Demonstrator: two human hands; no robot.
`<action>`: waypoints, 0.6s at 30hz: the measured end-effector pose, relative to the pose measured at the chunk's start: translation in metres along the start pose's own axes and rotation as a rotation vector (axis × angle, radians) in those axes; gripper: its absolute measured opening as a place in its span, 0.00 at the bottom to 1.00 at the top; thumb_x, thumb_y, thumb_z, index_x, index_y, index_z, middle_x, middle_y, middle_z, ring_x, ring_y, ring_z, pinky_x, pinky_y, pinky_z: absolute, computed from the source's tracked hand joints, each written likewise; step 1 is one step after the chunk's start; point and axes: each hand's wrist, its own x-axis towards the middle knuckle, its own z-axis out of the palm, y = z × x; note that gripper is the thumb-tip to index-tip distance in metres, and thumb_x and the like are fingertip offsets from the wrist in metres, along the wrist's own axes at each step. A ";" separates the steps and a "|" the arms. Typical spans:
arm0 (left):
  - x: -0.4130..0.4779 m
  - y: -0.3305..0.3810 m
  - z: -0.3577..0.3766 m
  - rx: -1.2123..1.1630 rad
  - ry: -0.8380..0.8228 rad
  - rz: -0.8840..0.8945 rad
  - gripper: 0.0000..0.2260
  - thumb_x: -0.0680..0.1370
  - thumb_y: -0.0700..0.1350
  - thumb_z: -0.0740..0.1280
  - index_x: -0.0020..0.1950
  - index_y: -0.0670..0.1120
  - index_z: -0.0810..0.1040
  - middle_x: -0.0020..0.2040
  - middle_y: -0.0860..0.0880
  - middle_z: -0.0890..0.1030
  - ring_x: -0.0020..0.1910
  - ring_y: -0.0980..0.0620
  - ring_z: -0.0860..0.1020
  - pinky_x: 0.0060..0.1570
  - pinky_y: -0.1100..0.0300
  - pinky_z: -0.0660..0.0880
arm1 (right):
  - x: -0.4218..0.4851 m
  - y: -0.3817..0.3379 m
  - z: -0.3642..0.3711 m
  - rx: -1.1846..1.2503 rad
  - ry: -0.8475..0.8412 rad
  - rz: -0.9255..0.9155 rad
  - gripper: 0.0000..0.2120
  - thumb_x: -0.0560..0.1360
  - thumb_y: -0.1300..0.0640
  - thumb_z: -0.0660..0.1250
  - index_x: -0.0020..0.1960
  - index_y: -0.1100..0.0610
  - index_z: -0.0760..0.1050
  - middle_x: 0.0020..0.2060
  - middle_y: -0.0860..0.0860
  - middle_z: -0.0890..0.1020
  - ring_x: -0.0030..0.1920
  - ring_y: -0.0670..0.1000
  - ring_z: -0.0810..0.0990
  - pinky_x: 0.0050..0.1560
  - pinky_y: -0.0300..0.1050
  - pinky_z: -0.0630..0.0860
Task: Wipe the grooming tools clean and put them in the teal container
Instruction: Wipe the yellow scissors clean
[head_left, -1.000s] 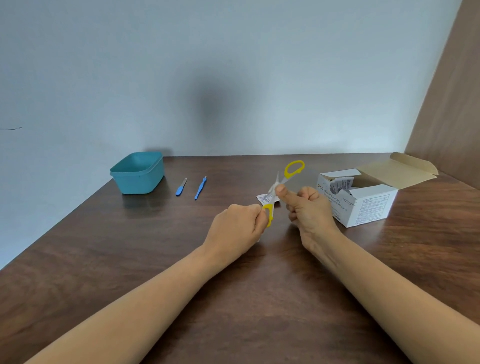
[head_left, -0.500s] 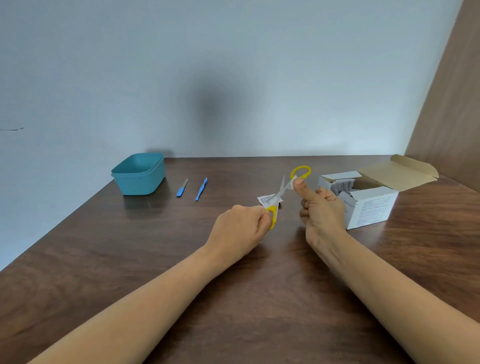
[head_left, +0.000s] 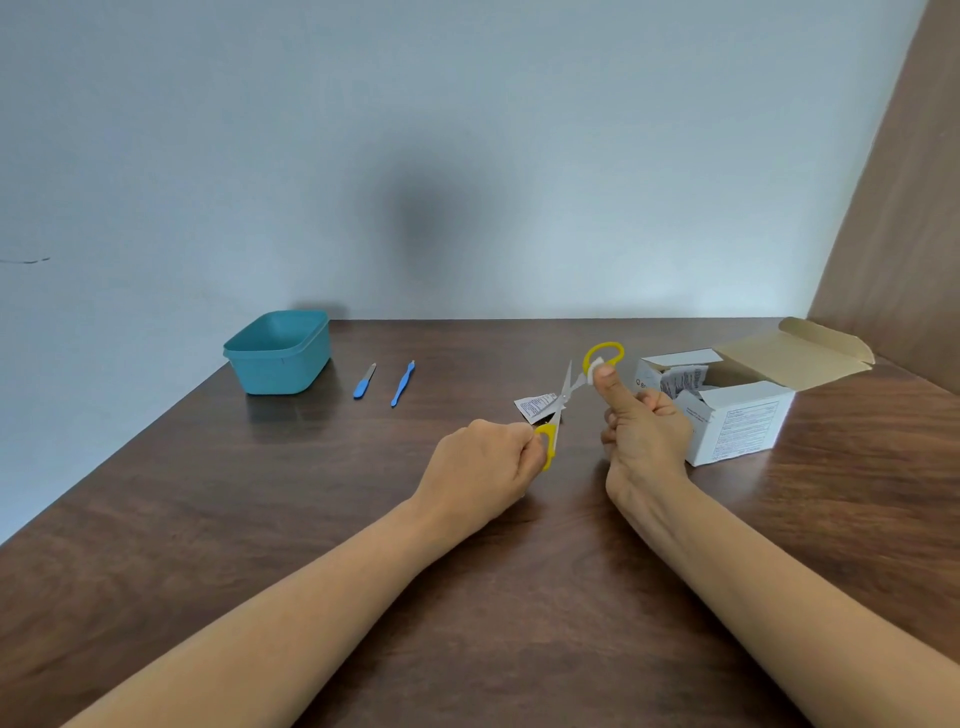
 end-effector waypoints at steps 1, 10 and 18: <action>0.000 0.000 0.000 0.003 -0.003 0.004 0.18 0.76 0.57 0.47 0.32 0.47 0.62 0.34 0.45 0.80 0.36 0.41 0.76 0.36 0.52 0.73 | 0.001 -0.001 0.000 0.007 0.006 0.008 0.28 0.68 0.60 0.76 0.34 0.50 0.54 0.17 0.42 0.65 0.20 0.43 0.60 0.20 0.34 0.56; 0.000 -0.003 0.000 0.018 0.012 -0.002 0.20 0.75 0.58 0.45 0.35 0.46 0.66 0.36 0.44 0.81 0.39 0.40 0.77 0.39 0.49 0.74 | -0.006 0.012 0.005 -0.028 -0.151 0.103 0.26 0.69 0.65 0.74 0.36 0.50 0.55 0.24 0.46 0.80 0.21 0.43 0.62 0.23 0.34 0.59; 0.001 -0.003 0.001 0.000 0.007 -0.005 0.23 0.75 0.59 0.45 0.37 0.45 0.70 0.35 0.45 0.81 0.39 0.41 0.78 0.40 0.48 0.76 | -0.005 0.001 0.004 0.035 -0.023 0.085 0.24 0.70 0.64 0.73 0.42 0.51 0.57 0.32 0.49 0.79 0.28 0.41 0.79 0.27 0.32 0.69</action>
